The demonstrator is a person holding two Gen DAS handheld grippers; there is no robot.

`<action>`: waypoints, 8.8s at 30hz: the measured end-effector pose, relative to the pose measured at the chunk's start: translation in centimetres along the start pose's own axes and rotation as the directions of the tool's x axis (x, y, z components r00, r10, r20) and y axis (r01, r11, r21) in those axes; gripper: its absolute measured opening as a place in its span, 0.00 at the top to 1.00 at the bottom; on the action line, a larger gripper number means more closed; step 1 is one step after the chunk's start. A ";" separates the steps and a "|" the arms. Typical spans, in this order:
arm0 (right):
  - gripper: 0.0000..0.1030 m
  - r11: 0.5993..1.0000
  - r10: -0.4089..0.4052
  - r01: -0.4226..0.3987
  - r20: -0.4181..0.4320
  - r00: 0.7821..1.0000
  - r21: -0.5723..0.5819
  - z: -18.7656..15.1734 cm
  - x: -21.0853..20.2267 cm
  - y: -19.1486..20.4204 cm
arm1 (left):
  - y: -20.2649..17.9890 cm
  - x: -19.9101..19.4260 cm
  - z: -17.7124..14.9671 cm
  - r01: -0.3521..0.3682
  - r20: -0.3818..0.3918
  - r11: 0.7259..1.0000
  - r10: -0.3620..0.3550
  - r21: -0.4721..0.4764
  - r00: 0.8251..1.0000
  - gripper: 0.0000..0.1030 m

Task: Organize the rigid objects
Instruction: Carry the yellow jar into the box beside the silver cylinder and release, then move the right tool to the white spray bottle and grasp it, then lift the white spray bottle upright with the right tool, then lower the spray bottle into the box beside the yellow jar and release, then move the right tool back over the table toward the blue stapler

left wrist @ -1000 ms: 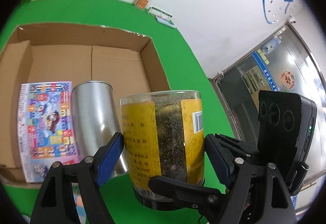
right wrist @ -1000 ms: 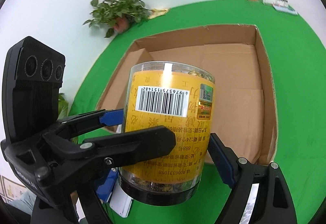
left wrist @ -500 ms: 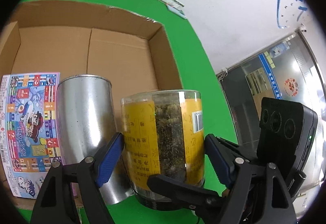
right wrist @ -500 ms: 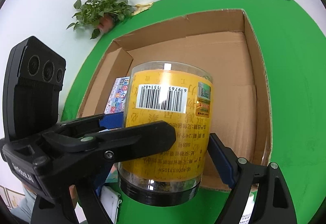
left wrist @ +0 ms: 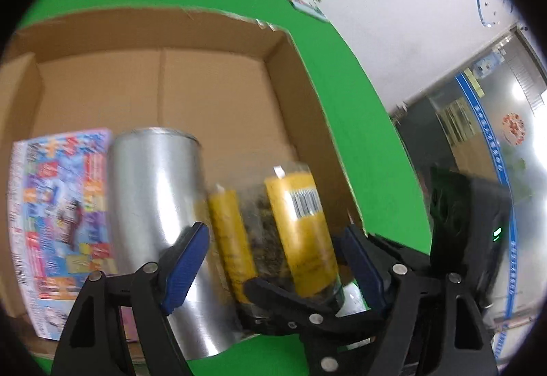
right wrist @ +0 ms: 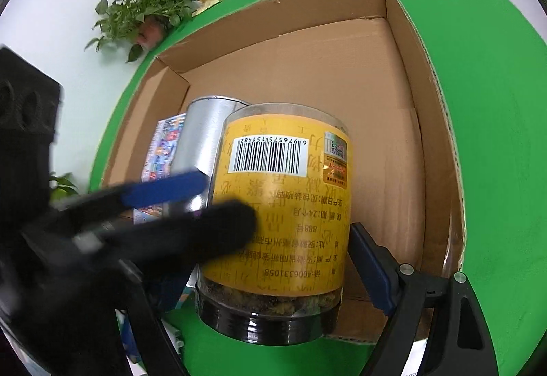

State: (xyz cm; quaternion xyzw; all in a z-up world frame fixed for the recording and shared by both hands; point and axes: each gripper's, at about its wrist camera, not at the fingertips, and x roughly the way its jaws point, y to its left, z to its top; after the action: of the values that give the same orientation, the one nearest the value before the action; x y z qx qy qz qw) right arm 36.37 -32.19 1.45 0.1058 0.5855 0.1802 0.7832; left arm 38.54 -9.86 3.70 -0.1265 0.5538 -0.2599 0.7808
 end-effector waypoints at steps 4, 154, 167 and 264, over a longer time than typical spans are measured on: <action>0.18 1.000 -0.025 0.025 -0.001 1.000 0.003 0.0 0.7 0.4 | 1.3 -2.6 0.1 -0.015 0.066 0.999 0.017 -0.032 0.998 0.23; 0.57 0.997 -0.059 0.062 0.071 0.996 -0.043 -24.3 3.0 5.5 | -1.0 0.5 -21.2 0.007 -0.130 1.000 -0.009 -0.013 0.991 0.48; 0.58 0.985 -0.073 0.114 0.283 0.956 -0.128 -22.9 -1.2 9.8 | -4.0 -6.7 -19.0 0.020 0.077 0.999 -0.023 0.034 0.997 0.53; 0.02 0.903 0.026 0.047 0.162 0.986 -0.428 -32.4 9.6 22.5 | 11.7 -17.7 -30.5 -0.314 0.326 0.928 0.365 -0.199 0.872 0.15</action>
State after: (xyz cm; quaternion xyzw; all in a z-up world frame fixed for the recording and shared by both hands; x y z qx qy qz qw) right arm 4.27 -9.21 -8.00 -0.0584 0.4656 0.2914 0.8336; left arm 8.77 12.29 1.38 -0.1264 0.4330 -0.0518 0.8910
